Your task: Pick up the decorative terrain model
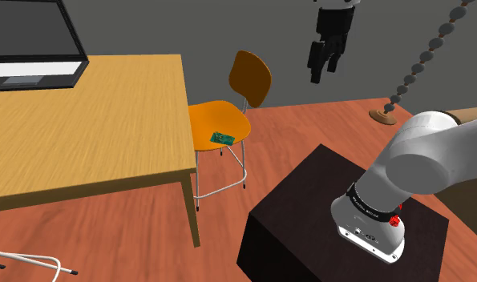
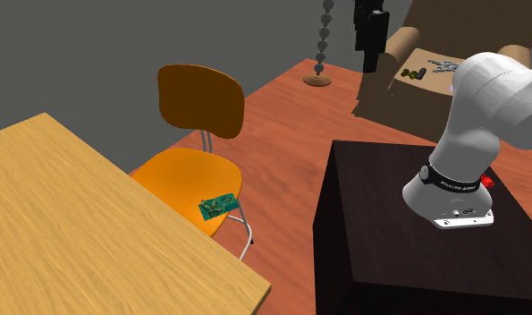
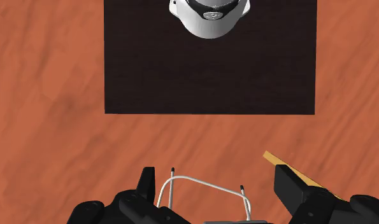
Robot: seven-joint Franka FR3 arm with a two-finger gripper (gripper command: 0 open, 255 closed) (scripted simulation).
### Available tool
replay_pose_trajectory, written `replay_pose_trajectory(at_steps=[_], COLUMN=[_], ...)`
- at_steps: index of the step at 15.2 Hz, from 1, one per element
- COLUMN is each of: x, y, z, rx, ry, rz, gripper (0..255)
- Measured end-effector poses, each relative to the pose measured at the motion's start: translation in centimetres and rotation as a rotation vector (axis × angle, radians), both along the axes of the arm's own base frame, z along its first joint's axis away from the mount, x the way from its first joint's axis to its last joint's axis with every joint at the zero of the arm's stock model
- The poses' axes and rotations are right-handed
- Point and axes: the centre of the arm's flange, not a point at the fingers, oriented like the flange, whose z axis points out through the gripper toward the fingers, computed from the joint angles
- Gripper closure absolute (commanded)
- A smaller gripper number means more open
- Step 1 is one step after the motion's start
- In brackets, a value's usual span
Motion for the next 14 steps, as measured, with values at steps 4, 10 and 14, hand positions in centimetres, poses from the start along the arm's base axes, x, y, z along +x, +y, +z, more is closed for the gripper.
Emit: replay_pose_trajectory(at_steps=[4,10,14], x=[1.3,5.4,8.4], y=[1.3,4.8,6.7], z=[-1.8,-7.4,-11.0], rx=[0.002,0.006,0.01], ry=[0.004,0.014,0.02], rz=[-0.069,-0.27,-0.408], gripper=[0,0,0])
